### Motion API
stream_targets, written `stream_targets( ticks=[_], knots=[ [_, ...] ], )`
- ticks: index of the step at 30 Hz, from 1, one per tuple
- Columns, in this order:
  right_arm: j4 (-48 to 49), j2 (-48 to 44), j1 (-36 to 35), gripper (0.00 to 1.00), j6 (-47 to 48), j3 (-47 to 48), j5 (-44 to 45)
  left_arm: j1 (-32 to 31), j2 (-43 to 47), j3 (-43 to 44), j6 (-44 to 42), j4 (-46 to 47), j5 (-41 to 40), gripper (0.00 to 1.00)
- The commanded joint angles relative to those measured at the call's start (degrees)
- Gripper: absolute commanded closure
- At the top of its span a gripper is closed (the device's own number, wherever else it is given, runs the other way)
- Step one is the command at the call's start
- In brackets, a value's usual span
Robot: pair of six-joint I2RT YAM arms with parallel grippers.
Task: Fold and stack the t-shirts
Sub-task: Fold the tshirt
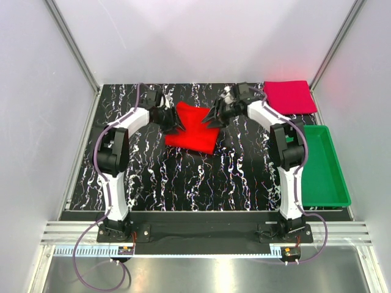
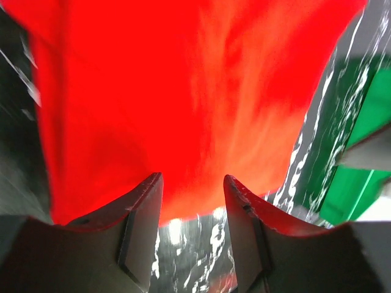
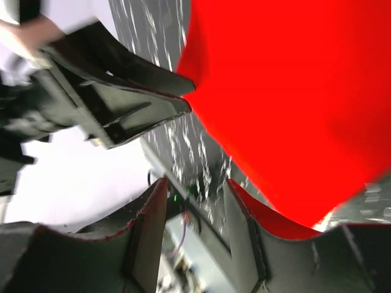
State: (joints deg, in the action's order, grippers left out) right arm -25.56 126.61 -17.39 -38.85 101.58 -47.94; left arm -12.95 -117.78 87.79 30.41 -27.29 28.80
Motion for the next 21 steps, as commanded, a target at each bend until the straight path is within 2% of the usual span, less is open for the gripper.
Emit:
stream_targets(
  ticks=[1, 6, 13, 17, 21],
  knots=[
    [3.4, 0.2, -3.3, 0.52, -2.1, -3.7, -6.4, 0.6, 6.8, -3.0, -3.1, 4.5, 0.7, 0.51],
    [5.0, 0.4, -4.3, 0.53, -1.9, -8.8, -5.4, 0.7, 6.3, -8.0, -5.0, 4.7, 0.2, 0.51],
    [4.9, -1.3, -2.2, 0.53, 0.8, -15.7, -1.9, 0.7, 9.2, -16.3, -3.3, 7.9, 0.3, 0.52],
    [4.6, -1.8, -0.6, 0.53, 1.8, -15.6, -0.6, 0.7, 12.6, -18.2, -3.3, 8.0, 0.1, 0.52],
    [4.2, -2.4, 1.5, 0.53, 1.7, -14.2, 0.1, 1.9, 15.0, -15.6, -3.1, 6.8, 0.1, 0.50]
  ],
)
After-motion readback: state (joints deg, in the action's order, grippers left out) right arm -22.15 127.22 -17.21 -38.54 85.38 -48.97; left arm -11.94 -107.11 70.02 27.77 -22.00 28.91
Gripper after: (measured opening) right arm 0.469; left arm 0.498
